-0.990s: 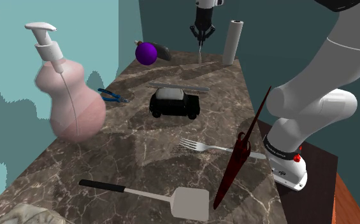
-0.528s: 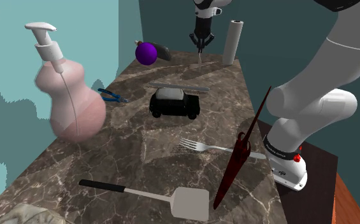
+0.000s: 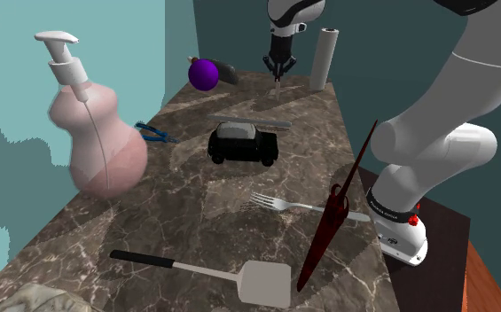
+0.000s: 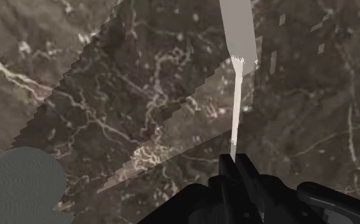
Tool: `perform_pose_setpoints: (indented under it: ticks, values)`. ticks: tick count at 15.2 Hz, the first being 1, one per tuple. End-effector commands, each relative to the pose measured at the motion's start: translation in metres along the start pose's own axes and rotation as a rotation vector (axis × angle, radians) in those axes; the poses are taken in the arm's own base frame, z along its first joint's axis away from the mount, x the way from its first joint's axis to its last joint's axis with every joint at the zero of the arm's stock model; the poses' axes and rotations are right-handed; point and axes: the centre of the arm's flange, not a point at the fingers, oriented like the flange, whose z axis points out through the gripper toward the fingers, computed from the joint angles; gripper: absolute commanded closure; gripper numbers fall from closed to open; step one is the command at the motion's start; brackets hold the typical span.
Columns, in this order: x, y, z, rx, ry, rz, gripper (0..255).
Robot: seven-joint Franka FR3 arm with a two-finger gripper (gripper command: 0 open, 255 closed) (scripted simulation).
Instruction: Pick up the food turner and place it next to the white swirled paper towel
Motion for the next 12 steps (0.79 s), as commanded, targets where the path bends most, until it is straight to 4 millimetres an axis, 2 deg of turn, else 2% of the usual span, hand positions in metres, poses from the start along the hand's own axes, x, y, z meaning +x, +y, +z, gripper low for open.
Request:
perform_pose_setpoints:
  ticks: [1,6,7,12]
  values:
    - [-0.0015,0.0002,0.0048,-0.002,-0.005,0.0,255]
    - [-0.0015,0.0002,0.0048,-0.002,-0.005,0.0,255]
    - [-0.0018,-0.0002,0.005,-0.002,-0.005,0.0,0]
    - [-0.0015,0.0002,0.0048,-0.002,-0.005,0.0,0]
